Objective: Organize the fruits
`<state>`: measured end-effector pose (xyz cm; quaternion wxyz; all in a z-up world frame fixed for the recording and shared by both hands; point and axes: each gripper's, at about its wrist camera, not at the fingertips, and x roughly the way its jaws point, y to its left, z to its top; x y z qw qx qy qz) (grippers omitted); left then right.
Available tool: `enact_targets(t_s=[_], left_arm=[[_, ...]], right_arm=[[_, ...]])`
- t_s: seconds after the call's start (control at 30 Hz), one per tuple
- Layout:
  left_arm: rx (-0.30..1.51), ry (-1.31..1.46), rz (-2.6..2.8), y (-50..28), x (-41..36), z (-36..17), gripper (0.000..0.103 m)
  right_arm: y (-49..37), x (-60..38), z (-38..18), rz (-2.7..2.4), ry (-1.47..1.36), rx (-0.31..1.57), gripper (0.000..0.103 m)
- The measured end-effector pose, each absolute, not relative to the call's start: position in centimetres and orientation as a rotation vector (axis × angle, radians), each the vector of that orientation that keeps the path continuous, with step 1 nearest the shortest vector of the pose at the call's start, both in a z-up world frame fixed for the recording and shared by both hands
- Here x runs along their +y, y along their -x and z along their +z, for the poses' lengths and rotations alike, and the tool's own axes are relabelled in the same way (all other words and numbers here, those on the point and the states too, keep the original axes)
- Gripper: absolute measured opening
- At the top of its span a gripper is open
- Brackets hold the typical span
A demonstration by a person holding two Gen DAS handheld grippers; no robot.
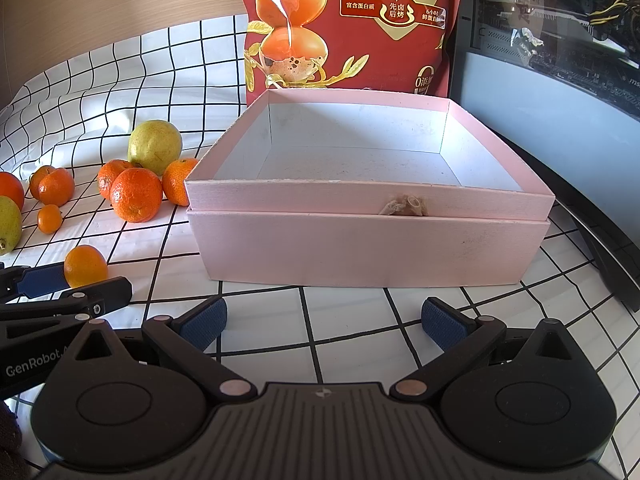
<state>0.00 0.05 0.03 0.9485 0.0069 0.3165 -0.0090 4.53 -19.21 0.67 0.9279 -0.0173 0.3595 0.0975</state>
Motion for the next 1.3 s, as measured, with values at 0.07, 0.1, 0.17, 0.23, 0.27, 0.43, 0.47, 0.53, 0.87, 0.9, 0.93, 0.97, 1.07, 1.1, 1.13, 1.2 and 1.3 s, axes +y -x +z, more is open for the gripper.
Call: enact_targets(t_s=[0.07, 0.1, 0.17, 0.23, 0.27, 0.43, 0.47, 0.53, 0.87, 0.9, 0.93, 0.97, 1.07, 1.1, 1.13, 1.2, 1.3], left_arm=[[0.644, -0.014, -0.018, 0.0, 0.1, 0.0, 0.054], [0.644, -0.014, -0.018, 0.0, 0.1, 0.0, 0.054], [0.644, -0.014, -0.018, 0.0, 0.1, 0.0, 0.054], [0.644, -0.014, -0.018, 0.0, 0.1, 0.0, 0.054], [0.644, -0.014, -0.018, 0.0, 0.1, 0.0, 0.054], [0.644, -0.014, -0.018, 0.0, 0.1, 0.0, 0.054], [0.644, -0.014, -0.018, 0.0, 0.1, 0.0, 0.054], [0.644, -0.014, -0.018, 0.0, 0.1, 0.0, 0.054], [0.662, -0.009, -0.034, 0.1, 0.7, 0.5, 0.052], [0.68, 0.004, -0.033, 0.1, 1.2, 0.7, 0.052], [0.696, 0.037, -0.032, 0.2, 2.0, 1.2, 0.052], [0.704, 0.076, -0.03, 0.4, 3.0, 1.8, 0.052], [0.704, 0.155, 0.041, 1.1, 6.6, 3.9, 0.052], [0.701, 0.167, 0.072, 1.2, 7.8, 4.5, 0.051], [0.7, 0.178, 0.102, 1.3, 9.0, 5.0, 0.05], [0.709, 0.199, 0.162, 1.4, 11.4, 5.8, 0.05], [0.732, 0.229, 0.249, 1.5, 14.5, 6.2, 0.05]], right_arm=[[-4.5, -19.2, 0.7, 0.2, 0.036, 0.737, 0.103], [-4.5, -19.2, 0.7, 0.2, 0.036, 0.737, 0.103], [-4.5, -19.2, 0.7, 0.2, 0.036, 0.737, 0.103], [-4.5, -19.2, 0.7, 0.2, 0.036, 0.736, 0.103], [-4.5, -19.2, 0.7, 0.2, 0.036, 0.736, 0.103], [-4.5, -19.2, 0.6, 0.2, 0.036, 0.734, 0.103], [-4.5, -19.2, 0.6, 0.2, 0.036, 0.734, 0.103], [-4.5, -19.1, 0.7, 0.201, 0.034, 0.734, 0.103], [-5.6, -18.9, 1.3, 0.228, 0.059, 0.869, 0.103], [-5.8, -18.8, 1.3, 0.226, 0.06, 0.881, 0.103], [-5.9, -18.8, 1.3, 0.224, 0.061, 0.887, 0.103], [-5.8, -18.7, 1.3, 0.221, 0.062, 0.889, 0.103], [-5.9, -18.7, 1.4, 0.233, 0.072, 0.897, 0.103], [-6.0, -18.5, 1.5, 0.253, 0.083, 0.905, 0.103], [-6.0, -18.4, 1.6, 0.27, 0.086, 0.912, 0.103], [-5.6, -17.8, 1.9, 0.311, 0.075, 0.915, 0.101], [-4.6, -16.4, 2.8, 0.375, 0.068, 0.872, 0.099]])
